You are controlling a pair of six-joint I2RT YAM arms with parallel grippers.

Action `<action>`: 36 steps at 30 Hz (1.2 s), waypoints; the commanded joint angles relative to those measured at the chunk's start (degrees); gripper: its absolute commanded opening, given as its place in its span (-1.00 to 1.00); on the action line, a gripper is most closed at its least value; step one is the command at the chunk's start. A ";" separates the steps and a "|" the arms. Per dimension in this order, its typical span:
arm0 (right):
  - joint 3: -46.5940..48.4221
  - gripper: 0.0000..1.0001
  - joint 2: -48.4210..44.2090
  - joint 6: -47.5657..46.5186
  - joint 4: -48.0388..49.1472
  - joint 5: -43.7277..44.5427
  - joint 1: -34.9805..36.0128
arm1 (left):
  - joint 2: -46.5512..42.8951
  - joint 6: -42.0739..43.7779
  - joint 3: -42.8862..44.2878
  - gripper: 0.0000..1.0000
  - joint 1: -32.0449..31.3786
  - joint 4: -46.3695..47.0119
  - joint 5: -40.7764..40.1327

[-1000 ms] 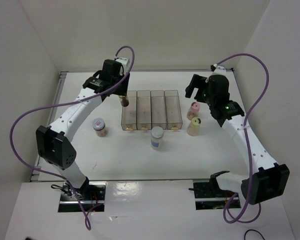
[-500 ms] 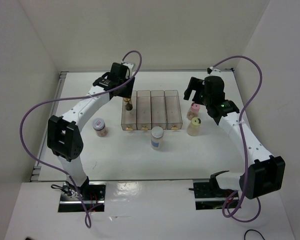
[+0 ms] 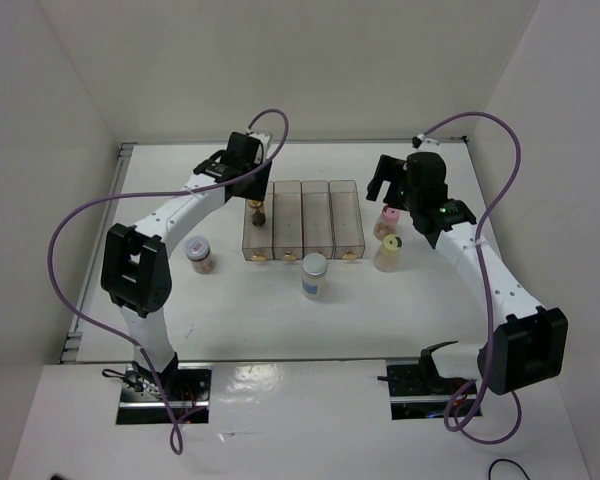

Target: Organize the condiment bottles

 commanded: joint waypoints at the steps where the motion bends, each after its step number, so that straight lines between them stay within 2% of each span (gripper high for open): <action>1: -0.24 0.96 0.55 0.19 2.70 -0.08 0.02 | 0.70 -1.12 0.15 -0.36 0.06 4.13 -0.58; 10: -0.24 0.96 0.55 0.19 2.70 -1.22 0.02 | 1.85 -1.65 -0.38 -0.31 0.06 4.66 -1.11; 17: -0.24 0.96 0.55 0.19 2.70 -1.75 0.02 | 3.52 -1.65 0.32 -0.09 0.06 3.42 -1.11; 18: -0.24 0.96 0.55 0.19 2.17 -1.75 0.02 | 3.52 -1.65 0.32 -0.03 0.06 2.82 -1.11; 20: -0.24 0.96 0.55 0.19 2.17 -1.75 0.02 | 3.52 -1.65 0.85 0.25 -0.46 2.81 -1.11; 22: -0.24 0.96 0.55 0.19 2.17 -2.27 0.02 | 2.91 -1.65 0.85 0.66 -0.46 2.81 -1.81; 25: -0.24 0.96 0.55 0.19 1.64 -2.27 0.02 | 1.42 -1.65 3.13 0.83 -1.51 1.32 -2.52; 26: 0.28 0.96 0.55 0.19 1.64 -2.88 0.02 | 0.19 -2.17 3.66 1.00 -1.52 0.62 -3.04; 34: 0.29 0.96 0.03 0.72 1.64 -3.94 0.02 | -11.85 -4.90 3.75 1.00 -2.57 -2.98 -2.52; 36: 0.29 0.96 -0.58 0.72 1.11 -3.94 0.02 | -18.61 -7.18 -0.36 1.00 -2.57 -2.99 -6.18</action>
